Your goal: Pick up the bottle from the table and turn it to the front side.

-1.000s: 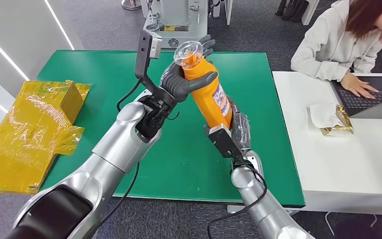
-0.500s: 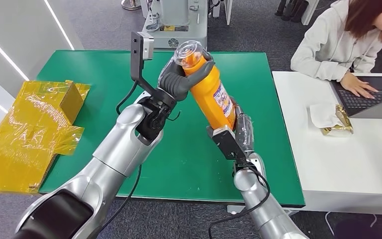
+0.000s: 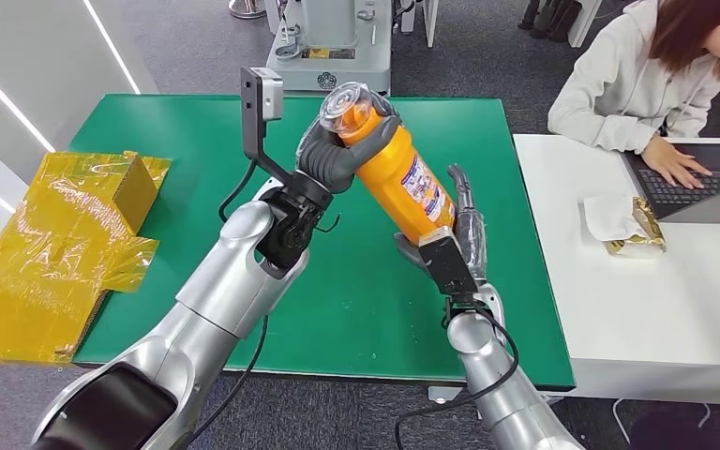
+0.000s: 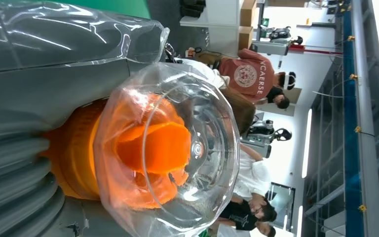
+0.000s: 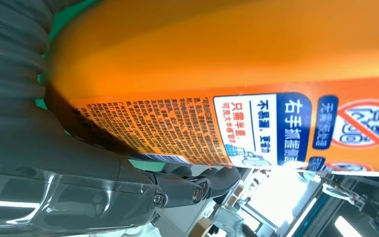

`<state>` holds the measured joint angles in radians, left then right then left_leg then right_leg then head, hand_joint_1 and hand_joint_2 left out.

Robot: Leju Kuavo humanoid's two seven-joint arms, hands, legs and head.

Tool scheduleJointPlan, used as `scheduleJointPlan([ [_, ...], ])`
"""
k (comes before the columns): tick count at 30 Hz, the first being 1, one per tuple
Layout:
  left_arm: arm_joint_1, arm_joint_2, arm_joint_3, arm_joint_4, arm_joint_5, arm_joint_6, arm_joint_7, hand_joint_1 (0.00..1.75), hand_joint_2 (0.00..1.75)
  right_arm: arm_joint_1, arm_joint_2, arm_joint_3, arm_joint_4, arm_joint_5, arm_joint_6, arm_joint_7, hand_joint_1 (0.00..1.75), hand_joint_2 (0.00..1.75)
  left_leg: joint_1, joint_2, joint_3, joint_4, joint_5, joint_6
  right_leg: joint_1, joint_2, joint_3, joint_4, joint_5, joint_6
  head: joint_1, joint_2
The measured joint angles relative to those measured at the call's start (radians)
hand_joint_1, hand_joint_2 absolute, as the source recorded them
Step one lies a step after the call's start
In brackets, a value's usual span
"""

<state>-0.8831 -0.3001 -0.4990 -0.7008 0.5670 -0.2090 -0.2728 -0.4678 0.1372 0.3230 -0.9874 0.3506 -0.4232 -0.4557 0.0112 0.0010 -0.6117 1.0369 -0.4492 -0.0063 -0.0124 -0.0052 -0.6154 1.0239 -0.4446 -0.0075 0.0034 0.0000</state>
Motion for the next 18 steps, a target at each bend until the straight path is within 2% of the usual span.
scheduleJointPlan([
  [6,-0.006,0.003,0.008,-0.001,-0.027,0.018,-0.037,1.75,1.75,0.004,-0.006,-0.008,-0.06,-0.001,0.012,0.006,0.0,1.75,0.0,0.0,0.0,0.0,0.0,0.0,0.0,0.0,0.0,0.0,0.0,0.0,0.0,0.0],
  [15,-0.017,0.006,0.014,-0.001,-0.03,0.025,-0.045,1.75,1.75,0.006,-0.012,-0.009,-0.1,-0.003,0.018,0.014,0.0,1.75,0.0,0.0,0.0,0.0,0.0,0.0,0.0,0.0,0.0,0.0,0.0,0.0,0.0,0.0],
  [18,-0.026,0.009,0.025,0.003,-0.05,0.045,-0.063,1.75,1.75,0.007,-0.017,-0.007,-0.132,-0.03,0.046,0.012,0.0,1.75,0.0,0.0,-0.001,0.0,0.0,0.0,0.0,0.0,0.0,0.0,0.0,0.0,0.0,0.0],
])
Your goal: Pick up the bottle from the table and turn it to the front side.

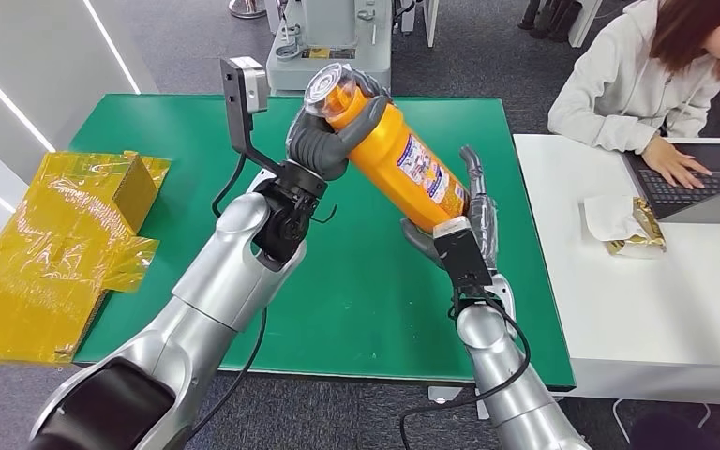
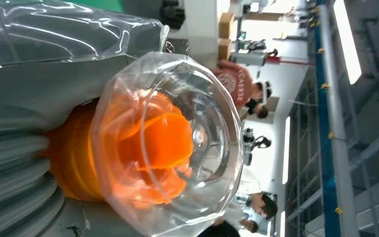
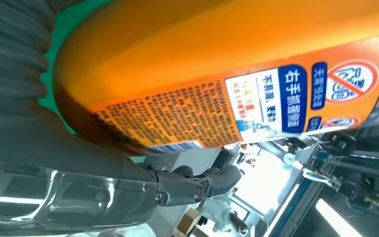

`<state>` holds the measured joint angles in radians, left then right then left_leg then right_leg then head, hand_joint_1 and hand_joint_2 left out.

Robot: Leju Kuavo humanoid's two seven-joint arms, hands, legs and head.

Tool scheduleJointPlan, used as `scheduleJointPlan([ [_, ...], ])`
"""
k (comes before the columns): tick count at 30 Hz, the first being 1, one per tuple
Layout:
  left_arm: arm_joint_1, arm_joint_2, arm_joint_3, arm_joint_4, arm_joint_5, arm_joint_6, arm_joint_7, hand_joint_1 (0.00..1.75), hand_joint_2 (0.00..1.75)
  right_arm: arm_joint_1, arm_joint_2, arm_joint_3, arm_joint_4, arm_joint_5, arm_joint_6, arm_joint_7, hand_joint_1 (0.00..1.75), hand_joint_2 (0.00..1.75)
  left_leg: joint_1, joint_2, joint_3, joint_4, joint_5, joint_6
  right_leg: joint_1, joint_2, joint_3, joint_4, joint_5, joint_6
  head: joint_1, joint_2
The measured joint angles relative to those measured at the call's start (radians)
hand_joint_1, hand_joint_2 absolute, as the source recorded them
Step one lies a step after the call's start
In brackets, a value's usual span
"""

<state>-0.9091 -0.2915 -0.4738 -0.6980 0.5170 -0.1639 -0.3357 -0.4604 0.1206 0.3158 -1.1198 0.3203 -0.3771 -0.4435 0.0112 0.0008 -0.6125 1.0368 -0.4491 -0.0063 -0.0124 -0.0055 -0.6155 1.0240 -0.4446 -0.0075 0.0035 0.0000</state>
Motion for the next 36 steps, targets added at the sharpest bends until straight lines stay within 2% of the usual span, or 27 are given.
scheduleJointPlan([
  [5,-0.05,0.017,0.025,0.054,-0.078,0.044,-0.04,1.75,1.75,-0.011,-0.018,0.031,-0.11,-0.084,0.078,-0.006,0.0,1.75,0.0,0.001,0.0,0.0,0.0,0.0,0.0,0.001,0.0,0.0,0.0,0.0,0.0,0.0],
  [10,-0.074,0.04,0.028,0.151,-0.19,0.134,-0.053,1.75,1.75,-0.079,-0.033,0.121,-0.243,-0.222,0.176,0.0,0.0,1.75,0.001,0.003,0.001,0.0,0.001,-0.001,0.0,0.003,-0.001,0.001,0.001,-0.001,0.0,0.0],
  [15,-0.096,0.066,0.033,0.216,-0.215,0.185,-0.061,1.75,1.75,-0.089,-0.047,0.213,-0.316,-0.304,0.244,0.0,0.0,1.75,0.001,0.003,0.0,0.0,0.001,-0.002,0.0,0.003,-0.001,0.001,0.001,-0.001,0.0,0.0],
  [21,-0.098,0.094,0.048,0.255,-0.214,0.194,-0.063,1.75,1.75,-0.089,-0.051,0.27,-0.344,-0.312,0.257,-0.008,0.0,1.75,0.0,0.002,0.0,0.0,0.001,-0.002,0.0,0.003,-0.002,0.001,0.001,-0.001,0.0,0.0],
  [30,-0.099,0.111,0.06,0.272,-0.243,0.199,-0.078,1.75,1.75,-0.089,-0.052,0.296,-0.353,-0.33,0.253,-0.01,0.0,1.75,0.0,0.002,0.0,0.0,0.001,-0.002,0.0,0.003,-0.001,0.001,0.001,-0.001,0.0,0.0],
  [36,-0.101,0.134,0.053,0.277,-0.391,0.3,-0.136,1.75,1.75,-0.087,-0.052,0.306,-0.354,-0.33,0.259,-0.01,0.0,1.75,0.0,0.002,0.0,0.0,0.001,-0.002,0.0,0.003,-0.002,0.001,0.001,-0.001,0.0,0.0],
])
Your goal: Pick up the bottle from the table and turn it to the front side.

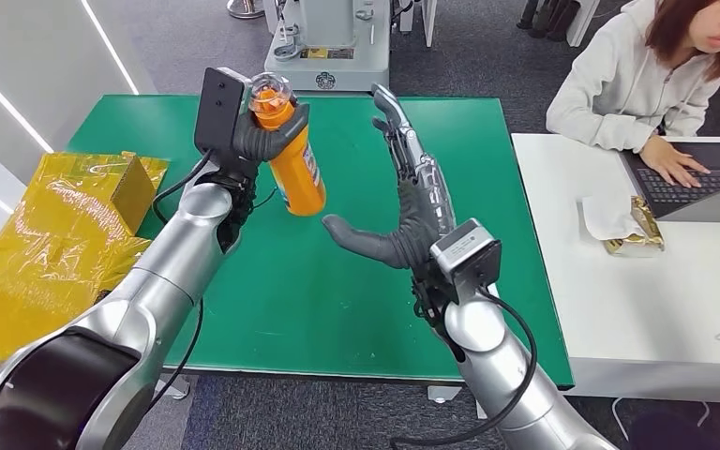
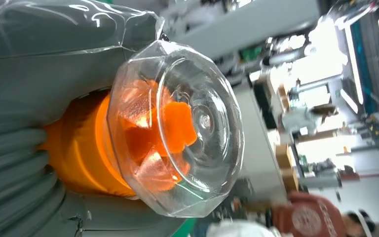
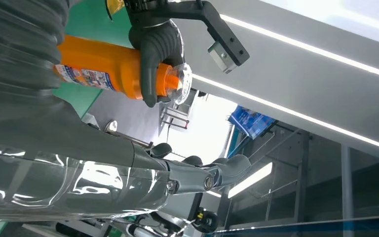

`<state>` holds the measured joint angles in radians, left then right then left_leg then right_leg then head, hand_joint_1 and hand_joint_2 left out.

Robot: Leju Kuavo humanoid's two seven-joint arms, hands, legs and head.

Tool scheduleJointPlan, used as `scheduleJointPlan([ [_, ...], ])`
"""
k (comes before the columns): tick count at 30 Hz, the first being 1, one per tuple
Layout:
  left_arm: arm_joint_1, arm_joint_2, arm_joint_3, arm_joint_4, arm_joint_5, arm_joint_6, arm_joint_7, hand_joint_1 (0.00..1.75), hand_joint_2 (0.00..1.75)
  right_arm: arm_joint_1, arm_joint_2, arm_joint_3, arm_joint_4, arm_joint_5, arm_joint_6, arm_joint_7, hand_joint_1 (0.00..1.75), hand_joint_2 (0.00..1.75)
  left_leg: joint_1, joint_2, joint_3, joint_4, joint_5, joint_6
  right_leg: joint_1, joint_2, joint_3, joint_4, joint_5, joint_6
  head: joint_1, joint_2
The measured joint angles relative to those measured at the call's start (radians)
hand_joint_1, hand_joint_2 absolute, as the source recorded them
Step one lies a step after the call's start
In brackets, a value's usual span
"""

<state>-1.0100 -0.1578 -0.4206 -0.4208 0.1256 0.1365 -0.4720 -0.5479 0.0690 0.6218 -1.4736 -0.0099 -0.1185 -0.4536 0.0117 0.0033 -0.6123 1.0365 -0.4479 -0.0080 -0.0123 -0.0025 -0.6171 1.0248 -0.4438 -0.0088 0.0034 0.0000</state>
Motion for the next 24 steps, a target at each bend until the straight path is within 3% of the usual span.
scheduleJointPlan([
  [4,-0.006,0.013,-0.01,0.004,-0.046,0.03,-0.011,1.75,1.75,0.001,0.0,0.005,0.0,0.0,0.001,0.0,0.0,1.75,0.0,0.0,0.0,0.0,0.0,0.0,0.0,0.0,0.0,0.0,0.0,0.0,0.0,0.0],
  [7,-0.024,0.024,-0.053,0.008,-0.182,0.114,-0.019,1.75,1.75,0.002,0.0,0.009,0.002,-0.003,0.008,-0.002,0.0,1.75,0.0,0.0,0.0,0.0,0.0,0.0,0.0,0.0,0.0,0.0,0.0,0.0,0.0,0.0],
  [11,-0.096,0.047,-0.164,0.018,-0.443,0.245,0.015,1.75,1.75,0.008,0.0,0.013,0.004,-0.016,0.03,-0.002,0.0,1.75,0.0,-0.001,-0.001,0.0,0.0,0.0,0.0,-0.001,0.0,0.0,0.0,0.0,0.0,0.0],
  [18,-0.23,0.072,-0.429,0.052,-0.998,0.361,0.201,1.75,1.75,0.042,0.002,0.016,0.004,-0.015,0.049,0.0,0.0,1.75,0.0,-0.002,0.0,0.0,0.0,0.0,0.0,-0.002,0.0,0.0,0.0,0.0,0.0,0.0],
  [24,-0.274,0.078,-0.585,0.073,-1.16,0.362,0.28,1.75,1.75,0.078,0.004,0.008,0.004,-0.003,0.054,-0.004,0.0,1.75,0.0,-0.001,0.0,0.0,0.0,0.0,0.0,-0.001,0.0,0.0,0.0,0.0,0.0,0.0],
])
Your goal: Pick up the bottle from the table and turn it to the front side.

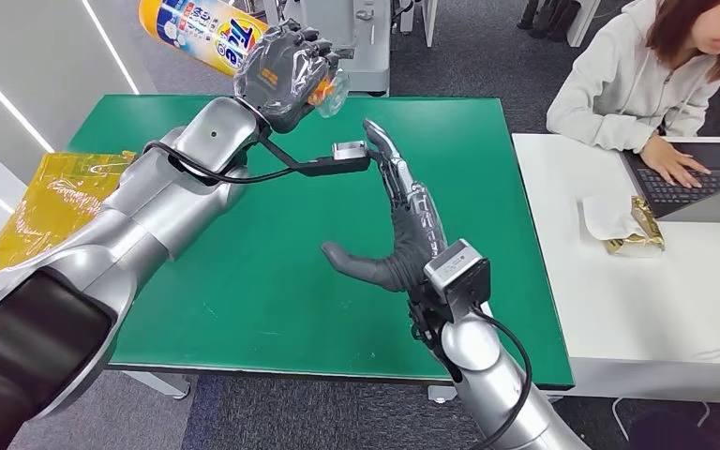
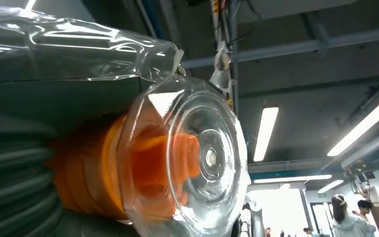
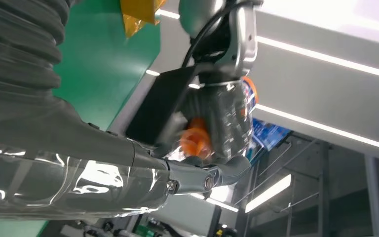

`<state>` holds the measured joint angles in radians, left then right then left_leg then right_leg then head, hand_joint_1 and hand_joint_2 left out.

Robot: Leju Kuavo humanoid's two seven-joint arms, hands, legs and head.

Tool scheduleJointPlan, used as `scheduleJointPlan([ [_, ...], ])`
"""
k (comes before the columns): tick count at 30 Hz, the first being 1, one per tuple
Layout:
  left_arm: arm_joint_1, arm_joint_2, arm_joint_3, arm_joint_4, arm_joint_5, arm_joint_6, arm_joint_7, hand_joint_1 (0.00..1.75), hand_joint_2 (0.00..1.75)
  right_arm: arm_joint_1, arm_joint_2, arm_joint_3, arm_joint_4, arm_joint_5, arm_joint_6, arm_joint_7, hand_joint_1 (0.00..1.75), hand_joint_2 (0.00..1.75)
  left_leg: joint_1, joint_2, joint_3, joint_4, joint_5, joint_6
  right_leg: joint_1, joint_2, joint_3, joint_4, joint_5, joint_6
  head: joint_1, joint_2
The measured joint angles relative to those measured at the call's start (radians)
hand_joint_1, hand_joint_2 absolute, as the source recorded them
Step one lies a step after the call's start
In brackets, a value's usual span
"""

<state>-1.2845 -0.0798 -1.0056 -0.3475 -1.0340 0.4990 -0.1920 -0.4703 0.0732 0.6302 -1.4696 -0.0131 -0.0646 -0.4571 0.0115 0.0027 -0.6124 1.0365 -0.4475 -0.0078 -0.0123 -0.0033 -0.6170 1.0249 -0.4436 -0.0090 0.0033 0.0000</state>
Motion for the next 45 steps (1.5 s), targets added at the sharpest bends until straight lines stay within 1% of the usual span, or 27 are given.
scheduleJointPlan([
  [3,-0.003,0.001,-0.043,0.008,-0.062,-0.01,0.021,1.75,1.75,0.007,0.005,0.003,-0.001,0.011,0.005,-0.005,0.0,1.75,0.0,0.0,0.0,0.0,0.0,0.0,0.0,0.0,0.0,0.0,0.0,0.0,0.0,0.0],
  [7,0.003,0.007,-0.084,0.016,-0.162,-0.046,0.034,1.75,1.75,0.02,0.006,0.004,-0.004,0.015,0.002,-0.015,0.0,1.75,0.0,0.0,0.0,0.0,0.0,0.0,0.0,0.0,0.0,0.0,0.0,0.0,0.0,0.0],
  [12,0.031,0.028,-0.108,0.029,-0.189,-0.082,0.034,1.75,1.75,0.036,0.004,0.003,-0.013,0.02,-0.008,-0.021,0.0,1.75,0.0,0.0,0.0,0.0,0.0,0.0,0.0,0.0,0.0,0.0,0.0,0.0,0.0,0.0],
  [16,0.078,0.072,-0.11,0.039,-0.169,-0.093,0.021,1.75,1.75,0.064,-0.01,-0.004,-0.042,0.012,-0.027,-0.021,0.0,1.75,0.0,0.001,0.0,-0.001,0.0,0.0,0.0,0.001,0.0,0.0,0.0,0.0,0.0,0.0],
  [23,0.157,0.172,-0.106,0.052,-0.107,-0.095,0.009,1.75,1.75,0.105,-0.042,-0.023,-0.076,0.007,-0.043,-0.018,0.0,1.75,0.0,0.001,0.0,-0.001,0.0,0.0,0.0,0.001,0.0,0.0,0.0,0.0,0.0,0.0],
  [26,0.185,0.201,-0.092,0.056,-0.077,-0.097,0.01,1.75,1.75,0.126,-0.054,-0.032,-0.082,0.007,-0.052,-0.02,0.0,1.75,0.0,0.001,0.0,-0.001,0.0,0.0,0.0,0.001,0.0,0.0,0.0,0.0,0.0,0.0],
  [30,0.211,0.228,-0.055,0.057,-0.041,-0.097,0.014,1.75,1.75,0.149,-0.067,-0.042,-0.089,0.008,-0.054,-0.028,0.0,1.75,0.0,0.001,0.0,-0.001,0.0,0.0,0.0,0.001,0.0,0.0,0.0,0.0,0.0,0.0],
  [36,0.239,0.264,0.007,0.057,-0.039,-0.07,0.051,1.75,1.75,0.17,-0.078,-0.056,-0.091,0.008,-0.054,-0.035,0.0,1.75,0.0,0.001,0.0,-0.001,0.0,0.0,0.0,0.001,0.0,0.0,0.0,0.0,0.0,0.0],
  [45,0.316,0.327,0.099,0.056,-0.047,-0.053,0.058,1.75,1.75,0.197,-0.087,-0.078,-0.091,0.005,-0.049,-0.04,0.0,1.75,0.0,0.002,0.0,-0.002,0.0,-0.001,0.0,0.002,-0.001,0.0,0.0,0.0,0.0,0.0],
])
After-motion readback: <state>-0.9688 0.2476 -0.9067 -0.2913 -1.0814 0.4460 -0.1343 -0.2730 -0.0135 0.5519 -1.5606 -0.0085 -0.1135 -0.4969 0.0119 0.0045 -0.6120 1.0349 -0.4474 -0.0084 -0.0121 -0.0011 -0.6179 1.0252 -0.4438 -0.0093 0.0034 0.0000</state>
